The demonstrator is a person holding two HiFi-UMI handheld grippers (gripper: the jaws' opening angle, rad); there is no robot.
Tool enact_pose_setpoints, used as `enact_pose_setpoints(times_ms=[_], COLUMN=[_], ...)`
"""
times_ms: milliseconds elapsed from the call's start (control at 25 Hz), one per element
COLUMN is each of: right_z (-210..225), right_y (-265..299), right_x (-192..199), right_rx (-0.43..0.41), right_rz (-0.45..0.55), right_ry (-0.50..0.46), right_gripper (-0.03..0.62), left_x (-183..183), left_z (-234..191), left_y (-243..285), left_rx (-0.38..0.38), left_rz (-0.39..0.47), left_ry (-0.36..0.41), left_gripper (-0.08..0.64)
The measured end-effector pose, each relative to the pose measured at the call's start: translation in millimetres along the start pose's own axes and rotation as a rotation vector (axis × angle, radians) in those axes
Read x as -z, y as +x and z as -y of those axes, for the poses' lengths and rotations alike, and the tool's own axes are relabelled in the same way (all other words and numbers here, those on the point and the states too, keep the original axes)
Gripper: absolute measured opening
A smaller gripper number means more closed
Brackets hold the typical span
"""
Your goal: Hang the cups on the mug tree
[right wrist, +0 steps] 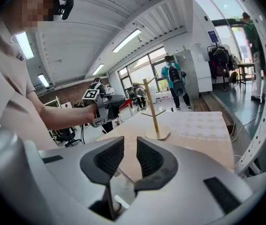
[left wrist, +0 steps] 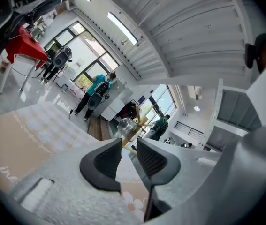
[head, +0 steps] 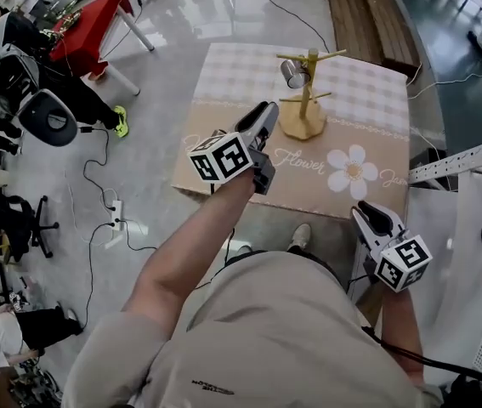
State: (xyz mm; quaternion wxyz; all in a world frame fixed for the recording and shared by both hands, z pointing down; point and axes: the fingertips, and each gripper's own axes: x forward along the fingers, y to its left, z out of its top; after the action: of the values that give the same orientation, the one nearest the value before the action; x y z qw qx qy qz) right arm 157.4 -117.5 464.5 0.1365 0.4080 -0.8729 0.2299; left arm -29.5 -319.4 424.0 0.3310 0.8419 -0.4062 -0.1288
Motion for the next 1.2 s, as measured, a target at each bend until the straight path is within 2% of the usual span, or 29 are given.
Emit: enact_pose_setpoints(times_ms=[120, 280, 360, 480, 640, 840, 1000, 1200], right_z=[-24, -62, -81, -105, -139, -182, -211, -232], right_y=[10, 24, 28, 33, 39, 36, 33, 27], right_x=[-5, -10, -11, -5, 9, 21, 28, 43], right_rx=[0.015, 0.022, 0.026, 0.037, 0.038, 0.039, 0.042, 0.042], right_rz=[0.016, 0.022, 0.022, 0.015, -0.001, -0.021, -0.016, -0.02], right_ry=[-0.007, -0.026, -0.035, -0.036, -0.036, -0.056, -0.065, -0.086], right_gripper=[0.087, 0.077, 0.074, 0.066, 0.058, 0.046, 0.038, 0.032], left_x=[8, 26, 34, 50, 71, 87, 93, 98], left_z=[7, 11, 18, 29, 39, 56, 63, 68], left_y=[-28, -76, -102, -141, -197, -261, -300, -321], left_rx=[0.03, 0.045, 0.086, 0.167, 0.254, 0.322, 0.361, 0.368], left_rz=[-0.101, -0.278, -0.342, -0.424, -0.511, -0.576, -0.595, -0.589], left_ry=[0.101, 0.329, 0.41, 0.485, 0.508, 0.543, 0.52, 0.498], left_gripper=[0.094, 0.094, 0.094, 0.092, 0.084, 0.077, 0.074, 0.074])
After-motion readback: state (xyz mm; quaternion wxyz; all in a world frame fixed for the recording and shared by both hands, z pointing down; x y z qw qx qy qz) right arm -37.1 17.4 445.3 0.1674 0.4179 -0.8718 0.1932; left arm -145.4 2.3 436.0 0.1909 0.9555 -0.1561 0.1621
